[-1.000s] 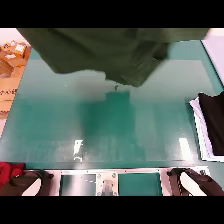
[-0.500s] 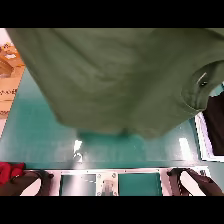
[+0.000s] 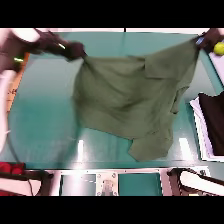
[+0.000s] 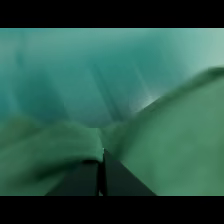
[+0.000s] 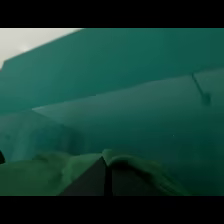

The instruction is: Fold the shirts.

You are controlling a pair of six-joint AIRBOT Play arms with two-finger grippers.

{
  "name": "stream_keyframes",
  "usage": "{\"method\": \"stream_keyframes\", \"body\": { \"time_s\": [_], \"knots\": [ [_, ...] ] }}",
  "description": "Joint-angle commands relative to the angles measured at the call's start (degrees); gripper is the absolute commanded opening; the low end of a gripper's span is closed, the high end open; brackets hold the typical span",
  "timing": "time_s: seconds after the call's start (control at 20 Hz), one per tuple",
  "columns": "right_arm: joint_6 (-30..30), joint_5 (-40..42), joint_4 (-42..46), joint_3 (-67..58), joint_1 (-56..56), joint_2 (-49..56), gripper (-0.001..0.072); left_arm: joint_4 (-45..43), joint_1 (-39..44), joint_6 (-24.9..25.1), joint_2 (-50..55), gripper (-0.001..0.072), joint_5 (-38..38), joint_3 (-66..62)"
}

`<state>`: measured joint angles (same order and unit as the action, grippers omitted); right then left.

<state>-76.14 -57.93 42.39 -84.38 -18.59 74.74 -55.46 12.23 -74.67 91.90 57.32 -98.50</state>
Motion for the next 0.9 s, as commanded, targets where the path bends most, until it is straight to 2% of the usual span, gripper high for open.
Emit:
{"method": "stream_keyframes", "body": {
  "time_s": [0.0,0.05,0.1,0.15,0.2,0.25,0.3,0.4,0.45,0.5,0.55,0.65,0.7,0.75,0.8,0.85],
  "knots": [
    [0.07,0.83,-0.15,3.50,0.02,10.60,0.0023,0.74,5.42,-0.07,12.04,0.0024,-5.27,1.36],
    [0.04,0.39,-0.13,3.50,-0.13,12.44,0.0043,0.74,5.73,-0.59,13.31,0.0199,-5.46,1.36],
    [0.04,0.02,-0.11,3.50,-0.79,13.53,0.0218,0.31,5.46,-2.34,13.53,0.0534,-5.22,1.36],
    [0.04,-0.70,-0.11,3.48,-1.95,13.70,0.0316,0.20,4.33,-3.30,13.14,0.0571,-3.54,0.81],
    [-0.42,-2.05,-0.09,3.30,-3.52,13.46,0.0311,0.07,2.60,-3.08,12.76,0.0571,-0.31,-0.50],
    [-1.46,-4.74,-0.09,3.17,-5.84,12.94,0.0267,0.09,0.39,-2.80,12.50,0.0571,4.15,-2.47],
    [-1.70,-8.37,0.17,3.21,-8.22,12.31,0.0174,0.07,-2.12,-2.82,12.20,0.0571,9.44,-4.66],
    [-3.06,-16.26,3.93,4.81,-12.50,10.49,0.0090,0.04,-6.69,-2.40,12.00,0.0570,18.93,-7.91],
    [-4.37,-18.27,7.02,7.43,-13.92,8.66,0.0022,0.02,-8.63,-1.97,11.89,0.0516,22.21,-8.41],
    [-6.82,-18.69,11.78,11.67,-15.15,5.66,0.0022,0.02,-10.49,-1.25,11.89,0.0399,24.74,-8.39],
    [-9.09,-18.58,16.46,16.20,-16.11,2.27,0.0022,-0.09,-11.96,-0.81,11.91,0.0357,25.90,-8.17],
    [-14.10,-19.30,24.30,26.29,-17.97,-5.22,0.0023,-0.07,-14.23,-0.66,11.96,0.0360,25.99,-8.11],
    [-15.74,-20.70,26.32,31.78,-18.80,-8.96,0.0095,-0.07,-14.99,-0.63,11.96,0.0360,25.51,-8.11],
    [-17.90,-20.92,26.88,36.76,-19.08,-12.09,0.0328,-0.07,-15.61,-0.15,11.96,0.0360,24.87,-8.11],
    [-19.06,-21.09,26.95,41.81,-19.19,-14.80,0.0465,-0.07,-15.69,0.04,11.96,0.0360,24.48,-8.11],
    [-20.31,-21.00,27.39,45.86,-19.21,-16.35,0.0485,-0.13,-15.69,0.26,11.96,0.0360,24.30,-8.11]
  ]
}}
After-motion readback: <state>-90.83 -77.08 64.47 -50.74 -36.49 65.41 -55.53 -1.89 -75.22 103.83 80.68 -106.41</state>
